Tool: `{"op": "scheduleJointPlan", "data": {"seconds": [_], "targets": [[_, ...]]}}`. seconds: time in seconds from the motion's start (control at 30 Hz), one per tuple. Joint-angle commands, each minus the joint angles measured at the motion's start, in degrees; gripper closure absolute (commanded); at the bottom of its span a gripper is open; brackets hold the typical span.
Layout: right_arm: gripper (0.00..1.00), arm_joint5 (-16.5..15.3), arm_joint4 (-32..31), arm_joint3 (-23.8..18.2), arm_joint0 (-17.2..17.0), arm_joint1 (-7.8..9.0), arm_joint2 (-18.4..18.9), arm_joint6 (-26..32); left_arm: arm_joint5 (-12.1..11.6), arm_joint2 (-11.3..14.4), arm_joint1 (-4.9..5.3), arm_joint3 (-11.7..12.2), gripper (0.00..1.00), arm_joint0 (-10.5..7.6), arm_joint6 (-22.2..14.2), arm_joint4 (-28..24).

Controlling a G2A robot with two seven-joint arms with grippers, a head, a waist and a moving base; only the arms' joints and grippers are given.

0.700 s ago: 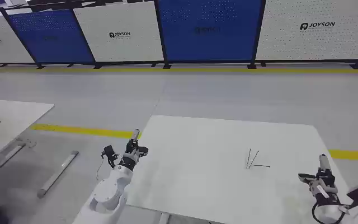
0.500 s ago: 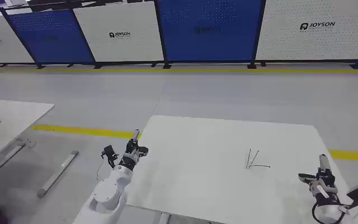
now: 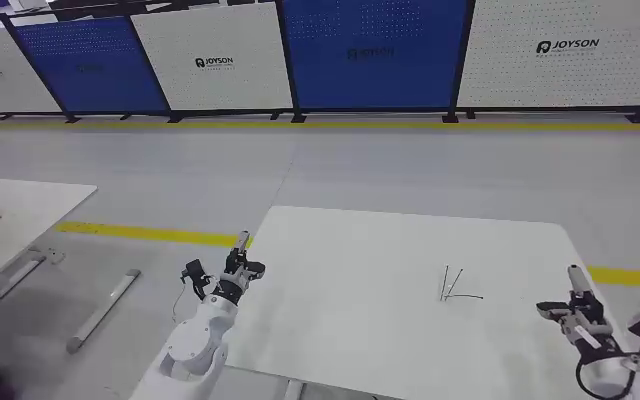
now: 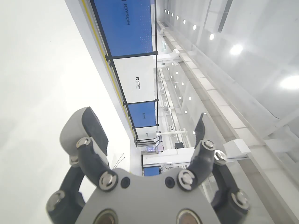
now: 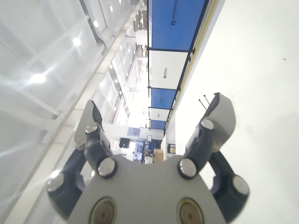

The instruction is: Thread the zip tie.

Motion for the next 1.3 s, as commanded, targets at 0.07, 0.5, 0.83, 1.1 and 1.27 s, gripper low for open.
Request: {"op": "scheduleJointPlan", "data": {"seconds": [0.07, 0.5, 0.83, 1.1, 1.27], "targets": [[0.00, 3.03, -4.58, 1.22, 3.46, 1.06, 1.60, 11.39, 0.00, 0.00, 0.00, 0.00, 0.00, 0.00, 0.00, 0.00], [0.00, 4.29, -6.30, 2.63, 5.52, 1.61, 2.49, 15.95, 0.00, 0.00, 0.00, 0.00, 0.00, 0.00, 0.00, 0.00], [0.00, -2.62, -16.92, 7.42, 14.42, 4.47, 4.36, 40.48, 0.00, 0.00, 0.00, 0.00, 0.00, 0.00, 0.00, 0.00], [0.00, -3.20, -20.97, 20.60, 28.50, 5.43, -4.02, 52.34, 0.00, 0.00, 0.00, 0.00, 0.00, 0.00, 0.00, 0.00], [0.00, -2.82, -23.85, 28.13, 34.69, 5.39, -9.56, 55.36, 0.00, 0.00, 0.00, 0.00, 0.00, 0.00, 0.00, 0.00]]}}
